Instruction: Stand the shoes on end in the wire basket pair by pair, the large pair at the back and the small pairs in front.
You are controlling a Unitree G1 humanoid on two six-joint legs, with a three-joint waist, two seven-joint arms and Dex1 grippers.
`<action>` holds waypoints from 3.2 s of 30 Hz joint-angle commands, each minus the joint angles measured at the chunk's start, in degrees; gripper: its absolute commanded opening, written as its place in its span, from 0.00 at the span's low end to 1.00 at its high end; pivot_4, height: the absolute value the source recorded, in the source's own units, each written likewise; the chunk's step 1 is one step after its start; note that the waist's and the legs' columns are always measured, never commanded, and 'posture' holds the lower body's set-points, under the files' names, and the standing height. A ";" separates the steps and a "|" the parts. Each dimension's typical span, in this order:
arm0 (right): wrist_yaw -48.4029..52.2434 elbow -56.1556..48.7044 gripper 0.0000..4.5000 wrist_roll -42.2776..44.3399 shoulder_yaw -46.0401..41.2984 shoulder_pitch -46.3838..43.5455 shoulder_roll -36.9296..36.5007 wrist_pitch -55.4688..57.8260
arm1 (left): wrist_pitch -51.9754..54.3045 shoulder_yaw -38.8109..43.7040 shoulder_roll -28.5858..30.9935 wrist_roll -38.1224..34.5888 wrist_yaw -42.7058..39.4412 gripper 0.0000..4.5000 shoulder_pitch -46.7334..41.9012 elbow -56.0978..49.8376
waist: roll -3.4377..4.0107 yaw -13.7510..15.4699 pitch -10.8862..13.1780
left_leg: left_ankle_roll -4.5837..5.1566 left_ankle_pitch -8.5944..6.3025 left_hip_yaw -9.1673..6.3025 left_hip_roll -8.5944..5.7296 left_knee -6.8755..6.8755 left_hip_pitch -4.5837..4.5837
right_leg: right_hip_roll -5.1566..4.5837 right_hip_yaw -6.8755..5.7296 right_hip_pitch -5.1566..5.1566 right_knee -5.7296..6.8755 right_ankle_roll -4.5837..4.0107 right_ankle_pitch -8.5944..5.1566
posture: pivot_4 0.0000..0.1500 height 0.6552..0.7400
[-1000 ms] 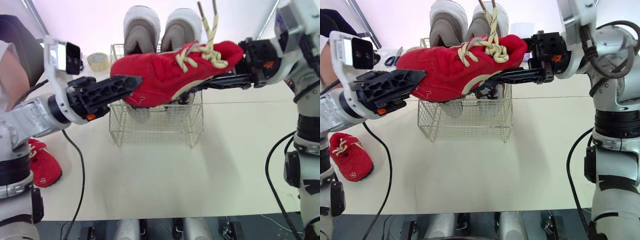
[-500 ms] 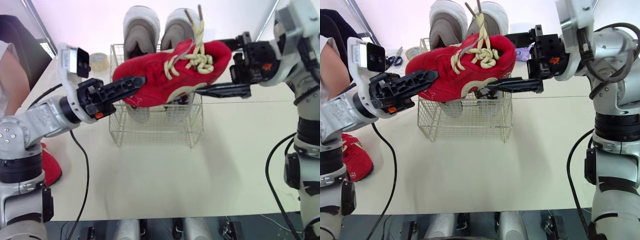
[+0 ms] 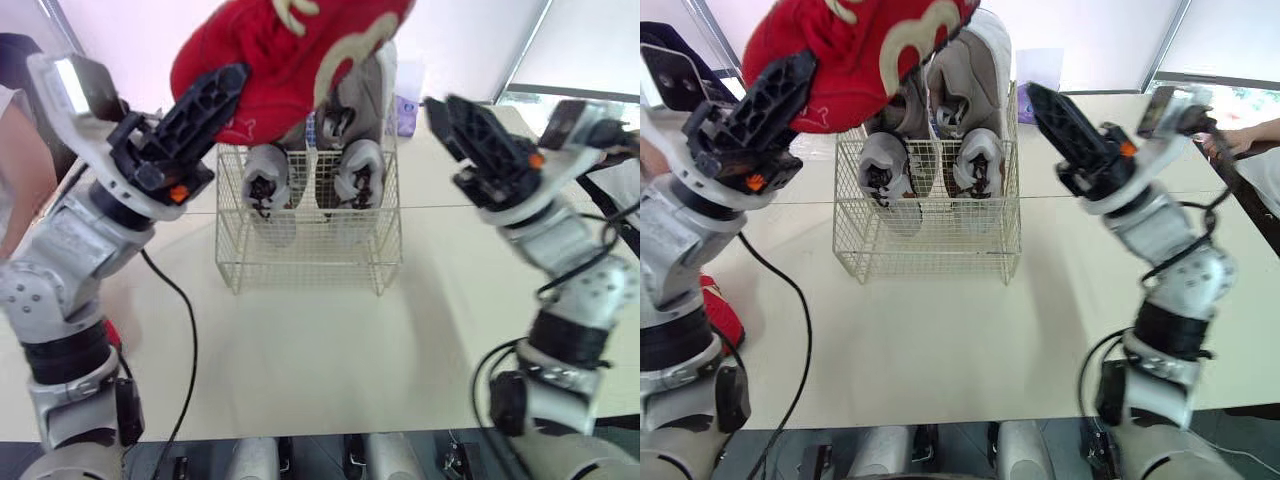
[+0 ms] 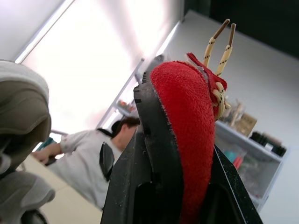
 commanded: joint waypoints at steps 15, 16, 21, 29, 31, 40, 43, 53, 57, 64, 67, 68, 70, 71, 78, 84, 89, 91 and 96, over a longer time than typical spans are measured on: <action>-10.90 -3.94 0.93 -1.05 9.64 -5.93 7.58 -11.36 | -3.89 -6.66 -5.59 12.55 -5.87 0.06 2.61 -1.97 | -0.06 0.07 -0.03 | 0.25 -0.12 0.02 -0.07 0.04 -0.12 | -0.05 0.00 -0.01 -0.15 0.10 0.06 | 1.00 0.95; -10.57 -3.92 0.87 -0.81 9.84 -6.04 7.42 -11.42 | -4.09 -6.59 -5.66 12.89 -5.88 0.06 2.75 -1.92 | -0.06 0.07 -0.03 | 0.26 -0.13 0.01 -0.08 0.04 -0.12 | -0.05 0.00 -0.01 -0.15 0.10 0.06 | 1.00 0.95; -9.91 -3.86 0.35 -0.39 10.67 -6.28 6.50 -11.60 | -4.80 -6.24 -6.33 13.34 -5.52 0.06 3.15 -1.32 | -0.06 0.15 -0.03 | 0.31 -0.16 0.02 -0.09 0.04 -0.13 | -0.07 0.00 -0.01 -0.17 0.10 0.06 | 1.00 0.95; -6.75 -3.43 0.12 0.14 9.55 -8.80 0.93 -10.21 | -1.22 -7.18 -0.65 18.35 -4.94 0.69 5.28 -3.68 | -0.05 -0.01 -0.03 | 0.38 -0.19 0.01 -0.07 0.01 -0.13 | -0.05 0.00 -0.04 -0.17 0.10 0.06 | 1.00 0.95; -0.23 -1.29 0.12 0.31 8.28 -10.13 -6.27 -7.32 | 1.80 -6.92 5.71 20.84 -7.13 0.79 7.43 -5.90 | -0.06 0.03 -0.02 | 0.47 -0.25 0.02 -0.07 0.00 -0.15 | -0.05 0.00 -0.07 -0.17 0.10 0.06 | 1.00 0.95; 37.05 12.20 0.12 -19.59 18.16 -13.75 -33.09 -6.38 | 12.71 4.72 36.82 25.32 -24.52 0.79 17.39 -12.14 | -0.04 -0.21 0.00 | 0.63 -0.38 0.10 -0.03 -0.16 -0.22 | -0.04 -0.04 -0.26 -0.41 0.05 0.01 | 1.00 0.95; 40.97 14.81 0.12 -25.06 20.04 -13.34 -32.33 -10.24 | 13.56 7.03 39.04 24.12 -26.56 0.79 19.53 -12.66 | 0.01 0.01 0.02 | 0.59 -0.35 0.16 -0.01 -0.21 -0.23 | -0.08 -0.02 -0.33 -0.42 0.04 0.01 | 1.00 0.95; 48.84 21.60 0.12 -41.59 25.83 -11.76 -27.94 -24.87 | 12.93 10.02 36.99 18.46 -22.06 0.79 21.13 -6.49 | 0.01 0.16 0.04 | 0.27 -0.17 0.14 -0.02 -0.19 -0.34 | -0.15 0.03 -0.38 -0.44 0.05 0.03 | 1.00 0.95; 50.61 20.28 0.12 -41.00 25.71 -9.40 -27.44 -22.26 | 13.55 10.01 37.22 19.80 -22.70 0.79 22.54 -7.13 | 0.00 0.12 0.03 | 0.22 -0.15 0.17 -0.03 -0.19 -0.34 | -0.14 0.03 -0.37 -0.43 0.05 0.03 | 1.00 0.95; 49.41 21.73 0.43 -42.27 23.98 -5.96 -25.62 -21.52 | 13.10 9.62 36.47 20.42 -22.28 0.80 23.57 -7.40 | -0.01 0.19 0.02 | 0.20 -0.14 0.16 -0.02 -0.19 -0.34 | -0.14 0.02 -0.37 -0.42 0.05 0.03 | 1.00 0.95; 47.58 21.45 0.77 -42.64 22.37 -5.64 -25.26 -22.06 | 13.05 9.38 36.40 21.15 -22.67 0.80 23.53 -6.90 | 0.00 0.11 0.03 | 0.20 -0.14 0.17 -0.03 -0.19 -0.34 | -0.15 0.02 -0.37 -0.41 0.05 0.03 | 1.00 0.95; 46.78 21.04 0.88 -42.49 21.54 -5.62 -25.24 -22.32 | 13.06 9.35 36.37 21.40 -22.82 0.80 23.55 -6.65 | 0.00 0.08 0.03 | 0.19 -0.14 0.17 -0.03 -0.19 -0.34 | -0.15 0.02 -0.38 -0.41 0.05 0.03 | 1.00 0.95; 46.35 19.74 1.00 -41.74 20.47 -5.32 -26.04 -21.44 | 13.05 9.37 36.23 21.91 -23.06 0.80 23.70 -6.30 | 0.00 0.08 0.03 | 0.17 -0.12 0.17 -0.03 -0.19 -0.34 | -0.14 0.03 -0.39 -0.39 0.05 0.03 | 1.00 0.95; 46.30 18.92 1.00 -41.56 20.11 -5.03 -26.69 -20.73 | 13.04 9.41 36.14 22.30 -23.27 0.80 23.86 -6.13 | 0.00 0.09 0.03 | 0.17 -0.12 0.16 -0.03 -0.19 -0.34 | -0.14 0.03 -0.38 -0.39 0.05 0.03 | 1.00 0.95; 45.64 10.73 1.00 -38.34 15.95 -1.82 -33.33 -13.40 | 12.98 10.03 35.70 26.13 -26.03 0.80 25.51 -4.64 | 0.00 0.20 0.03 | 0.18 -0.13 0.16 -0.03 -0.19 -0.33 | -0.14 0.02 -0.40 -0.35 0.04 0.03 | 1.00 0.95; 44.45 9.84 1.00 -36.07 10.92 -4.65 -38.67 -10.77 | 12.69 11.93 36.05 30.34 -28.08 0.80 25.45 0.37 | -0.01 0.10 0.03 | 0.42 -0.27 0.14 -0.02 -0.19 -0.32 | -0.18 0.02 -0.39 -0.37 0.03 0.02 | 1.00 0.95; 39.46 14.02 1.00 -29.51 8.64 -19.85 -31.79 -10.01 | 10.33 16.18 39.18 37.14 -26.90 0.98 19.86 15.90 | 0.05 -0.29 0.08 | 0.40 -0.24 0.22 0.06 -0.18 -0.30 | -0.07 0.03 -0.54 -0.25 -0.09 0.08 | 1.00 0.95; 38.82 10.76 1.00 -26.94 10.84 -22.06 -28.06 -7.95 | 8.94 17.61 41.15 42.42 -26.67 0.98 19.16 20.99 | -0.02 -0.49 0.04 | 0.36 -0.23 0.22 0.14 -0.28 -0.24 | 0.01 0.03 -0.54 -0.23 -0.17 0.03 | 1.00 0.95; 37.06 2.10 1.00 -24.92 20.40 -18.72 -17.66 -5.18 | 7.12 26.39 44.31 55.16 -28.55 0.98 26.46 28.69 | -0.04 -0.52 0.02 | 0.30 -0.19 0.29 0.16 -0.34 -0.26 | -0.12 -0.01 -0.59 -0.12 -0.19 0.02 | 1.00 0.95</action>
